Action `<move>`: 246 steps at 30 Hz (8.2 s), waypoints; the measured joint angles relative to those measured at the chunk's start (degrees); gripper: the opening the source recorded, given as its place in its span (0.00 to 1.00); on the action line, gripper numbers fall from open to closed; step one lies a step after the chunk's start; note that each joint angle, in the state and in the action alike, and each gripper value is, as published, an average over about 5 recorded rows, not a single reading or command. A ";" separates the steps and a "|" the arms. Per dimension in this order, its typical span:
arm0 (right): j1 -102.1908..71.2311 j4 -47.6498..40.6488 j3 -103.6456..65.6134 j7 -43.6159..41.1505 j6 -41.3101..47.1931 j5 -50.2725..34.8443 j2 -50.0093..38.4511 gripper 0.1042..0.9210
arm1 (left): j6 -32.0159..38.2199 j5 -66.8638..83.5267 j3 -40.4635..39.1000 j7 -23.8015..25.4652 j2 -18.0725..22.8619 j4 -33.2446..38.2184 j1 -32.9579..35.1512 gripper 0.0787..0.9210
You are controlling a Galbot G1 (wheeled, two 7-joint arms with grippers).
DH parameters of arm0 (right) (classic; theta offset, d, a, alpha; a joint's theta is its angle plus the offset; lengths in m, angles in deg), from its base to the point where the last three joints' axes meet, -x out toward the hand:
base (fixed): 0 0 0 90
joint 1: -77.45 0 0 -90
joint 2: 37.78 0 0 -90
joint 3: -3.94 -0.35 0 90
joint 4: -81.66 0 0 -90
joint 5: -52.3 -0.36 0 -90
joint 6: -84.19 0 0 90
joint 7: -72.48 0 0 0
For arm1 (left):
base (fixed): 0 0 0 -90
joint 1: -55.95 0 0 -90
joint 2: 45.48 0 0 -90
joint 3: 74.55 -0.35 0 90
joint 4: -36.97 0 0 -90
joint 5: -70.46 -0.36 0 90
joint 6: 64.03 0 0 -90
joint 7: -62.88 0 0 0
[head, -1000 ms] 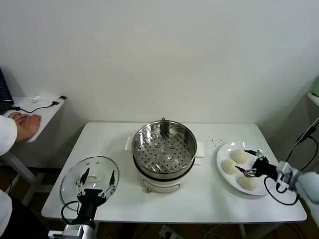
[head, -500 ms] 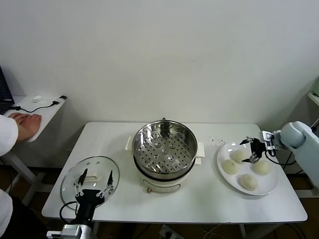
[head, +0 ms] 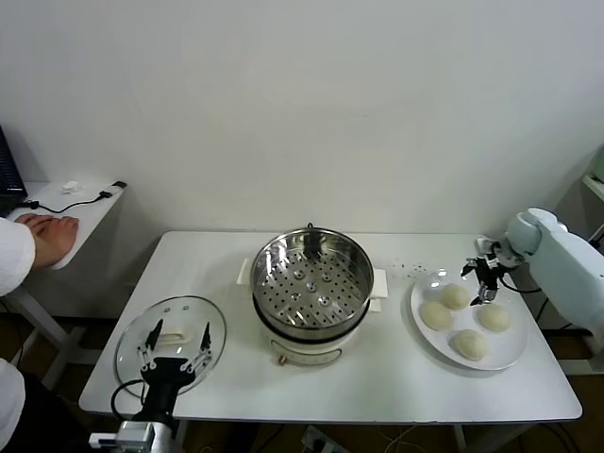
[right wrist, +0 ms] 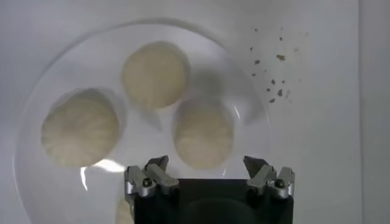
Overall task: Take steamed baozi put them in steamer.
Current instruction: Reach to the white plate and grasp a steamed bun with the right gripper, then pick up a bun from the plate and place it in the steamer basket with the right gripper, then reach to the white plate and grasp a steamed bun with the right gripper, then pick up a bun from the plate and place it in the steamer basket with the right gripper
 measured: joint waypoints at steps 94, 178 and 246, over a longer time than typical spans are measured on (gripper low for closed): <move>20.70 26.13 28.30 2.35 -29.10 14.35 25.87 0.61 | 1.83 1.13 0.52 -0.49 1.05 3.92 7.03 0.88; 2.62 22.31 22.69 4.67 16.33 -21.71 -7.42 0.88 | 2.42 -0.62 -0.46 -0.96 1.40 1.32 7.46 0.88; 37.33 27.24 57.63 14.47 25.25 -72.00 22.44 0.59 | 3.19 -1.62 -2.38 -0.62 -0.27 3.08 9.79 0.88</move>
